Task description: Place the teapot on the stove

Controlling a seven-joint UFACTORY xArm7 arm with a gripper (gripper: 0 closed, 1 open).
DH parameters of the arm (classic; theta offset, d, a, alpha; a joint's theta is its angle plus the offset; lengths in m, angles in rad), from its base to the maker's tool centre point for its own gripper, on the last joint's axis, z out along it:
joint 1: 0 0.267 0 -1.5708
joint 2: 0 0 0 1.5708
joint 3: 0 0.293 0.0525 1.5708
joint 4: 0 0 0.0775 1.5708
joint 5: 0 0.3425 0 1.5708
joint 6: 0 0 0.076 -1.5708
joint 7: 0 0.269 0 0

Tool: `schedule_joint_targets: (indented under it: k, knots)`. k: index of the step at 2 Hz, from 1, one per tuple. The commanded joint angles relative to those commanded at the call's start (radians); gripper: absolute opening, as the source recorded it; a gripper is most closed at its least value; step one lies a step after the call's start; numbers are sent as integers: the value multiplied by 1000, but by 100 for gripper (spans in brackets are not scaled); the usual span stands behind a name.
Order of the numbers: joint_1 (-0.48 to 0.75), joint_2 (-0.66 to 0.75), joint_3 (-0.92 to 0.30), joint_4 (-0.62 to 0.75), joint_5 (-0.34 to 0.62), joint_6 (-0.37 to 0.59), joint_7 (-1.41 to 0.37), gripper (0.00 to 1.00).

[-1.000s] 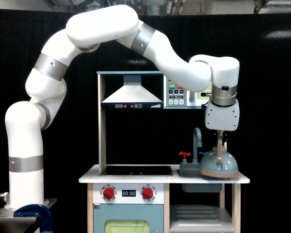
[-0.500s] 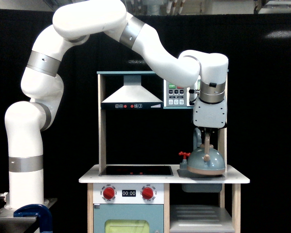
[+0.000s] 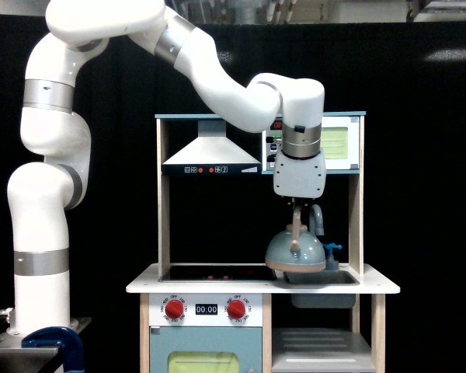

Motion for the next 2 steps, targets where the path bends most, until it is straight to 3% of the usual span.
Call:
schedule_joint_targets:
  k: [1, 2]
  knots:
    - [59, -296, 25, -301, 68, -30, 28, 0]
    - [180, -524, 79, -512, 148, -86, 126, 0]
